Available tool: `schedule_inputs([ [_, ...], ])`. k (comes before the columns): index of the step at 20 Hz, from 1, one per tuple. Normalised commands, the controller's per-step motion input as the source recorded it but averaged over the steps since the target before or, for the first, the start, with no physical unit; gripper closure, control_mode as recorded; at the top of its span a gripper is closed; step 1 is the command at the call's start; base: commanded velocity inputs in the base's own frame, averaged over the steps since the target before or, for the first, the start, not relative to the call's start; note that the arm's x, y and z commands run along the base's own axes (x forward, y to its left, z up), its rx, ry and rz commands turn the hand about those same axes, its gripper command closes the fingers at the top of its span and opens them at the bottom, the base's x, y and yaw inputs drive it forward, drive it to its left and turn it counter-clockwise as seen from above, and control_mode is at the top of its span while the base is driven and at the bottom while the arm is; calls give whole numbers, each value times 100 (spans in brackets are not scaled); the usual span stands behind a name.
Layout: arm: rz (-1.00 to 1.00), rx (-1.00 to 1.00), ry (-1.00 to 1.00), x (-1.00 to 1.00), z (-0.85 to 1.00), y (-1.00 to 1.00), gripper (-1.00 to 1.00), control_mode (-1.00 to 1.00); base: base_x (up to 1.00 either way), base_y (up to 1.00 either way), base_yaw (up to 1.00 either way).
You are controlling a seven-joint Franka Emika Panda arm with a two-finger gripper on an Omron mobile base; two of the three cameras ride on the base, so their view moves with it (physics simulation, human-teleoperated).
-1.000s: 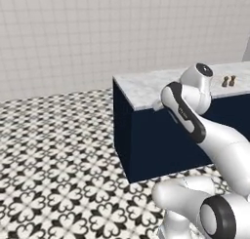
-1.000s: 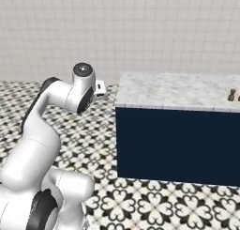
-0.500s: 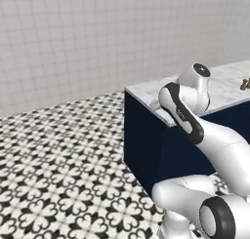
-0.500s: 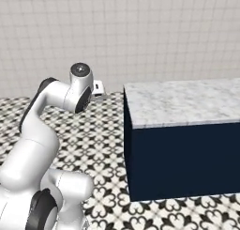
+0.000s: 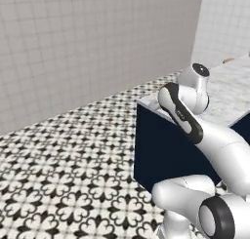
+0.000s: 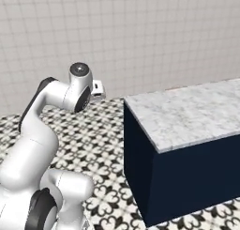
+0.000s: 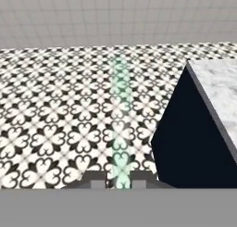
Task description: Take a straw from the drawer in front and place it inside the glass cup on the dining counter.
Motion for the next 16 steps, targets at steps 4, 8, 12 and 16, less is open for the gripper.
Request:
schedule_inputs([
  [4, 0, 0, 0, 0, 0, 0, 100, 100, 71, 100, -43],
  [8, 0, 0, 0, 0, 0, 0, 100, 100, 69, 100, -44],
  [12, 0, 0, 0, 0, 0, 0, 100, 100, 65, 100, -45],
  [16, 0, 0, 0, 0, 0, 0, 100, 100, 60, 100, -44],
])
